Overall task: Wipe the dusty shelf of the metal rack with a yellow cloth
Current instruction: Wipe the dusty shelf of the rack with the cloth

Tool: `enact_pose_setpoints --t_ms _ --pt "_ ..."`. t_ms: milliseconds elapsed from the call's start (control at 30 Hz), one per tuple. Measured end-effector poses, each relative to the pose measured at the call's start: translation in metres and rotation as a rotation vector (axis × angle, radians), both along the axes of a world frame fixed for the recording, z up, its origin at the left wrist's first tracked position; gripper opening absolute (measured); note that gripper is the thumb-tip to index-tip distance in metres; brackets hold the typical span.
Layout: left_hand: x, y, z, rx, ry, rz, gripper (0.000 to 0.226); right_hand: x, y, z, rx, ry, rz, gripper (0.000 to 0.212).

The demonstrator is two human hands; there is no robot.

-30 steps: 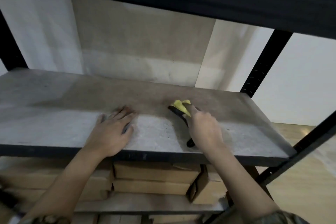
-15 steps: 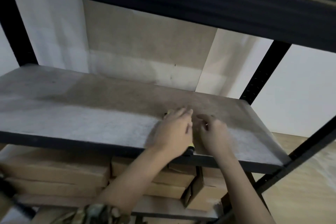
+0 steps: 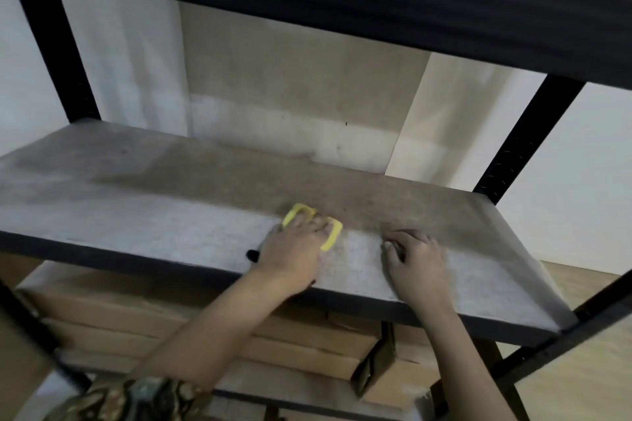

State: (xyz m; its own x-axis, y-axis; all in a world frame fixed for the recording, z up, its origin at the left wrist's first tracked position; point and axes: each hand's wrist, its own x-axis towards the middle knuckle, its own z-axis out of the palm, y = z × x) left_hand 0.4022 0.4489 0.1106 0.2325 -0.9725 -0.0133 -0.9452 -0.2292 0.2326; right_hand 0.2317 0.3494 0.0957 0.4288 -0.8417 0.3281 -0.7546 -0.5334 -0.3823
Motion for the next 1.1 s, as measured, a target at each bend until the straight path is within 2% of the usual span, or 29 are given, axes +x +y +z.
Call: enact_pose_setpoints --t_ms 100,167,233,300,367,467,533,667,733,833,967,1033,1100 --pt "0.047 0.025 -0.002 -0.145 0.029 0.203 0.052 0.0 0.001 0.002 0.008 0.005 0.017 0.025" --pt "0.068 0.04 0.004 -0.192 -0.038 0.292 0.05 0.001 0.002 0.004 0.014 -0.016 0.022 0.025" --pt "0.074 0.047 0.009 -0.316 -0.017 0.286 0.05 0.006 0.005 0.007 0.011 -0.034 0.028 0.025" --pt "0.055 0.046 0.015 -0.443 0.093 0.163 0.05 0.014 0.01 0.008 0.005 -0.059 0.044 0.024" --pt "0.022 0.039 0.01 -0.358 0.158 0.048 0.055 0.024 0.013 0.007 0.009 -0.046 0.06 0.023" --pt "-0.005 0.028 -0.007 -0.148 -0.038 0.056 0.059 0.033 0.014 0.003 0.029 0.003 0.054 0.023" --pt "-0.001 0.029 -0.013 -0.195 -0.091 0.039 0.054 0.033 0.013 0.001 0.044 0.011 0.047 0.023" --pt "0.024 0.04 -0.013 -0.219 -0.054 -0.011 0.046 0.042 0.017 0.003 0.056 0.064 0.063 0.026" --pt "0.046 0.05 -0.012 -0.235 -0.037 0.038 0.044 0.055 0.025 0.006 0.073 0.068 0.121 0.029" --pt "0.104 0.076 -0.012 -0.285 0.026 0.227 0.042 0.083 0.038 0.005 0.099 0.066 0.203 0.033" --pt "0.165 0.11 -0.003 -0.301 -0.03 0.507 0.038 0.113 0.048 0.004 0.099 0.053 0.246 0.034" --pt "0.164 0.11 0.007 -0.416 -0.024 0.556 0.037 0.124 0.051 0.006 0.089 0.063 0.217 0.034" --pt "0.137 0.098 0.015 -0.417 -0.08 0.479 0.04 0.135 0.055 0.008 0.095 0.07 0.185 0.032"
